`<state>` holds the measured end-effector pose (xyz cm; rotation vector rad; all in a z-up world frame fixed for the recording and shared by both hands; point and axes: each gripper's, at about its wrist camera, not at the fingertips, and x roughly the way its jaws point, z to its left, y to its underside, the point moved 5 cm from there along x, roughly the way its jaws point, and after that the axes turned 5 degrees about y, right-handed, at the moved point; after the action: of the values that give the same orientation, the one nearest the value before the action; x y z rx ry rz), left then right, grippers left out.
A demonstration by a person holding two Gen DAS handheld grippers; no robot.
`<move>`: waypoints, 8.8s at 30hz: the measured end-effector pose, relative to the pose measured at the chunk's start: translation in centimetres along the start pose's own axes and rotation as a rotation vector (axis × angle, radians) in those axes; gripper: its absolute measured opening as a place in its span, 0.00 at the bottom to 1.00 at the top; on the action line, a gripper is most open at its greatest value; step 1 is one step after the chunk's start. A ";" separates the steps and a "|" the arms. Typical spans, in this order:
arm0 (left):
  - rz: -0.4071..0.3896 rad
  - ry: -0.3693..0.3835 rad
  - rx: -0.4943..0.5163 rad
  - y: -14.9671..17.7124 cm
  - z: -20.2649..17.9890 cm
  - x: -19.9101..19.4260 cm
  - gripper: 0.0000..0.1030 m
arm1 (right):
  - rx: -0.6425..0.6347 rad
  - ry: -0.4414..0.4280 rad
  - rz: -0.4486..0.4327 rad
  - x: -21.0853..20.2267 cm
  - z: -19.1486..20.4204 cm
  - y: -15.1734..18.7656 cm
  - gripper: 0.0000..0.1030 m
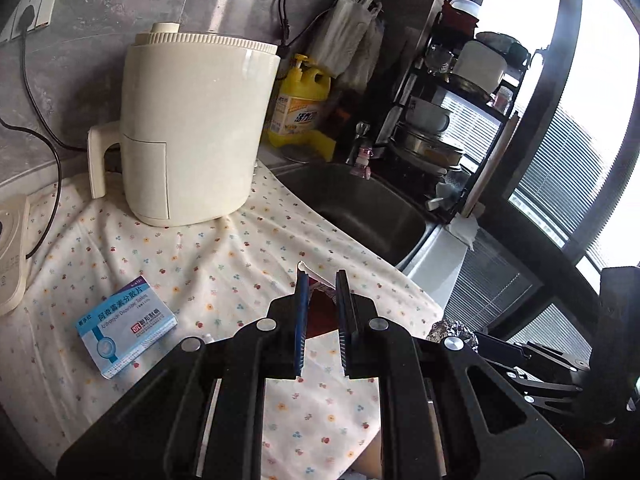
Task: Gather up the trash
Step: 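Carry the foil ball and red packet down over the beige bin, then open the left gripper then the right gripper to drop both items into the bin, then move both tools back to the medicine box and pill blister on the cloth, then grasp the blue-white medicine box with the left gripper while the right gripper grasps the pill blister, then carry the medicine box and pill blister down over the beige bin, then open the right gripper then the left gripper to drop both into the bin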
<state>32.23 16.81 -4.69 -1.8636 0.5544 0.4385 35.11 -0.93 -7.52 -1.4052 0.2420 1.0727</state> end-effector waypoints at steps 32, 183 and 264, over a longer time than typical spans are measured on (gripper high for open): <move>0.409 0.109 0.046 19.5 -19.0 12.5 0.13 | 0.244 0.140 0.203 -7.8 -23.9 15.8 0.42; 0.040 -0.078 -0.003 2.6 12.0 -4.0 0.65 | -0.092 0.001 0.115 5.4 8.9 3.1 0.39; 0.542 0.113 0.063 25.1 -20.5 11.5 0.94 | 0.274 0.301 0.320 -9.1 -30.3 22.0 0.89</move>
<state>28.23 -11.89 -23.17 -1.6694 1.1466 0.6618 27.79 -35.60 -22.76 -1.2993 0.8254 1.0344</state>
